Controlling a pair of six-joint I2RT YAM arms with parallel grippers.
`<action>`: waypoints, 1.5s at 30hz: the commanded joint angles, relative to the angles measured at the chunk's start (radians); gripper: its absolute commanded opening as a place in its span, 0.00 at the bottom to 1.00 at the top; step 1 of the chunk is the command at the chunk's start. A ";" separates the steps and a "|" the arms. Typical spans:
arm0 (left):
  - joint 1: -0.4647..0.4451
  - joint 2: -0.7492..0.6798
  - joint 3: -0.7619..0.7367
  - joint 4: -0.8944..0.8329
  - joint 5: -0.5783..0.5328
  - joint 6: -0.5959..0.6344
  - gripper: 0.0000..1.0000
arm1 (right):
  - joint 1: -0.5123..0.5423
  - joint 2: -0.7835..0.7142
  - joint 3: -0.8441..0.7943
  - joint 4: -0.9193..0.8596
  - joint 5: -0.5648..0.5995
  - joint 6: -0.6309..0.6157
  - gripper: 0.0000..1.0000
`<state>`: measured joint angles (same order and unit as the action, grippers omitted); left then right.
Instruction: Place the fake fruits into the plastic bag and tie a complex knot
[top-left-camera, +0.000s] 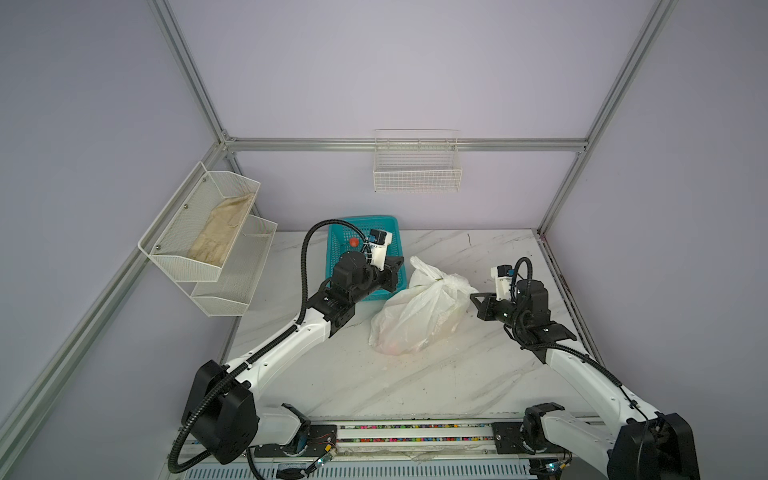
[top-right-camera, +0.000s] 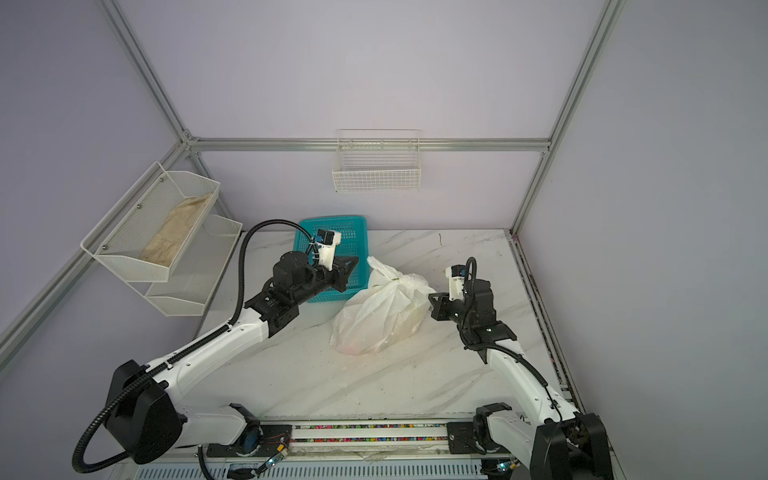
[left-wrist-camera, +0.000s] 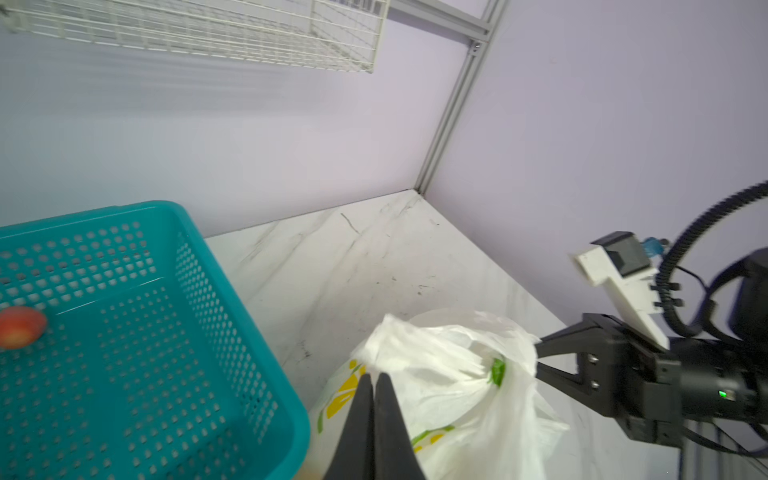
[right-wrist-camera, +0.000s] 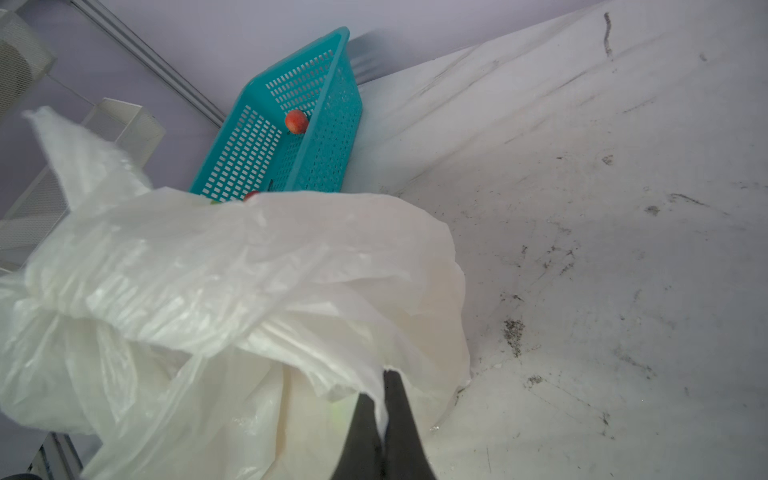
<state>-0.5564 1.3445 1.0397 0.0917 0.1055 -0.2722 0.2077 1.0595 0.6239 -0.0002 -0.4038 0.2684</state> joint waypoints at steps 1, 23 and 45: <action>0.007 -0.019 -0.028 -0.011 -0.094 0.077 0.00 | -0.003 -0.001 0.005 -0.049 0.033 -0.021 0.00; 0.009 0.157 0.104 0.172 0.166 -0.180 0.75 | -0.003 -0.023 -0.003 0.091 -0.113 0.001 0.00; 0.009 0.249 0.187 0.237 0.254 -0.237 0.38 | -0.002 -0.031 -0.016 0.097 -0.122 -0.009 0.00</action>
<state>-0.5503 1.5913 1.1149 0.2771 0.3485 -0.5110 0.2058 1.0416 0.6186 0.0742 -0.5156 0.2680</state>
